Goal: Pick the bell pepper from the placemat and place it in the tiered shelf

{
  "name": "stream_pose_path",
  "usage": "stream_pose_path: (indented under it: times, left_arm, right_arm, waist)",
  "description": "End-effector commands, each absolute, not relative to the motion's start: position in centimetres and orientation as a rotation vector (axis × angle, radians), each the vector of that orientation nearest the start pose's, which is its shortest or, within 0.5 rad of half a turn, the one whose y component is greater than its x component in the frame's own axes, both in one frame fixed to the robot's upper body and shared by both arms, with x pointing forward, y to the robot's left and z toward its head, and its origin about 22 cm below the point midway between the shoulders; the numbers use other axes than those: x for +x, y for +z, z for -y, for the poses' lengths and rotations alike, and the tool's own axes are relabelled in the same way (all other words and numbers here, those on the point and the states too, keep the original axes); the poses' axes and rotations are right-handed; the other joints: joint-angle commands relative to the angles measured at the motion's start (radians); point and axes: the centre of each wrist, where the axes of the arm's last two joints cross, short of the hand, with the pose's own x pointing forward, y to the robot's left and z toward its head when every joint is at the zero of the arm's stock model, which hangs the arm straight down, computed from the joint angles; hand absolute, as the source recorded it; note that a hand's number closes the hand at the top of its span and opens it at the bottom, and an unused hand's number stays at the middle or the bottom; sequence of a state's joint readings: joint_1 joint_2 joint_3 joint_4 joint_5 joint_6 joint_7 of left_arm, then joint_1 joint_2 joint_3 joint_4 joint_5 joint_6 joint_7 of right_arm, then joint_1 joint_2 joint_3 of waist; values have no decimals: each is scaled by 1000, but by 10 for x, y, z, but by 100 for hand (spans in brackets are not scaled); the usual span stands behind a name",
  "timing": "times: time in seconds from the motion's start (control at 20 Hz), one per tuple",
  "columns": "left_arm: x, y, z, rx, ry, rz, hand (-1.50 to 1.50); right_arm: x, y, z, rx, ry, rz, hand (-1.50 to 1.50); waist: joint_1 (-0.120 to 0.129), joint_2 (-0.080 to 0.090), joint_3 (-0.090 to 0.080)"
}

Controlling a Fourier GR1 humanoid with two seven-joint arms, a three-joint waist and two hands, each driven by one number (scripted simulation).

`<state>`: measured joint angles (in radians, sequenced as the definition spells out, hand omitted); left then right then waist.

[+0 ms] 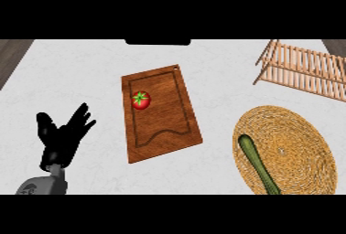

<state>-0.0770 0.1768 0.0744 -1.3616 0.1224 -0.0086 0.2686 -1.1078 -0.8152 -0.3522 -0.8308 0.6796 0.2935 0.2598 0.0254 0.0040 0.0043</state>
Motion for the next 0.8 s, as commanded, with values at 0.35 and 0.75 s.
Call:
stream_pose_path:
  times: [0.35,0.75]
  left_arm:
    - [253,-26,-303,54,30,1123,0]
    - [248,-33,-284,74,15,1131,0]
  right_arm:
    - [403,334,420,-1105,423,1439,150]
    - [410,316,420,-1174,528,1392,150]
  waist:
    - [2,4,-4]
    - [0,4,-5]
